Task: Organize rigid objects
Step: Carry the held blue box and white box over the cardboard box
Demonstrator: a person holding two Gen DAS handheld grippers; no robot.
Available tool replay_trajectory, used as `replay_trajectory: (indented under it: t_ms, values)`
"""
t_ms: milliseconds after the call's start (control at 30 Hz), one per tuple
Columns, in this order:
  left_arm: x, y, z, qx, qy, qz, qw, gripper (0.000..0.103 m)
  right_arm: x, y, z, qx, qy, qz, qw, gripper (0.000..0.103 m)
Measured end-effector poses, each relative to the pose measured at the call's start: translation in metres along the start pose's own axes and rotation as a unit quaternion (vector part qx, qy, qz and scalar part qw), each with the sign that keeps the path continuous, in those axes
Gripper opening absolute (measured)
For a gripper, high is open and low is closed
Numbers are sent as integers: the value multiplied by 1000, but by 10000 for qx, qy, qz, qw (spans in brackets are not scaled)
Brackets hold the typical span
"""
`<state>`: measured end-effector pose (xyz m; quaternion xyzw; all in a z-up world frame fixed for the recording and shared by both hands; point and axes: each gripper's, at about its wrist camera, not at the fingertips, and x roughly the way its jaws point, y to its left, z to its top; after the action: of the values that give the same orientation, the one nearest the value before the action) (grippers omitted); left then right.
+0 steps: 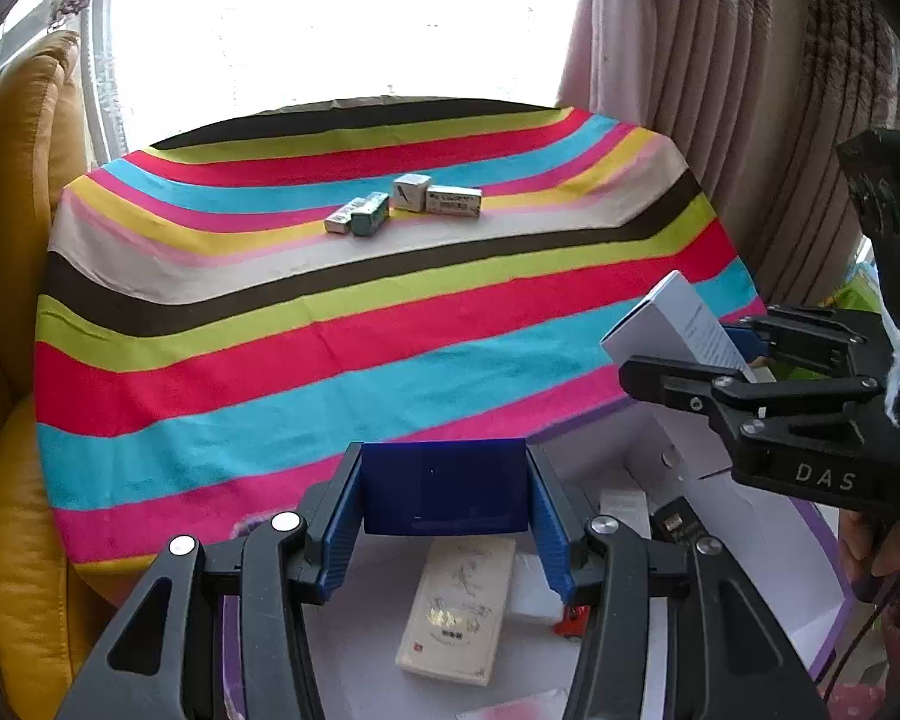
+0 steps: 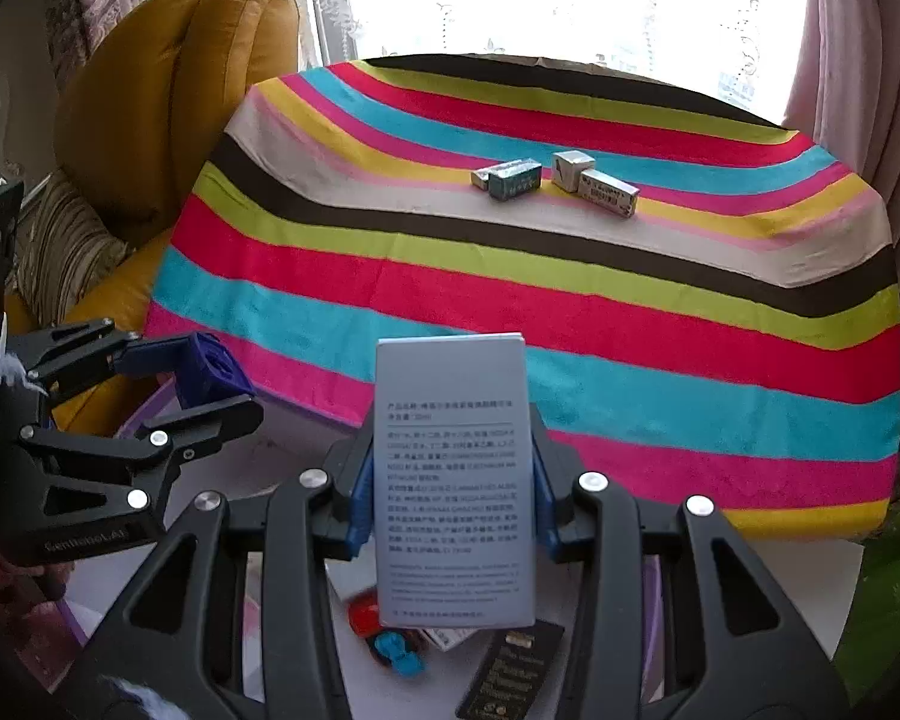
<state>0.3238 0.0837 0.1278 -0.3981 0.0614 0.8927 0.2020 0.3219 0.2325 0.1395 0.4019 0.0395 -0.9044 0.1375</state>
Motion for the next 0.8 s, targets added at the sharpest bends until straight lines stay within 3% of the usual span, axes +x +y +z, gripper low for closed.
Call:
replay_trajectory:
  t_ms: [567,800]
  values:
    - [-27,-17,-50,281,322,-181,9989,51,-37,15,-39,-370,32,173,9992,46]
    - [-34,-14,-72,290,511,-235,9980,51,-37,30,-68,-592,299,399,9970,46]
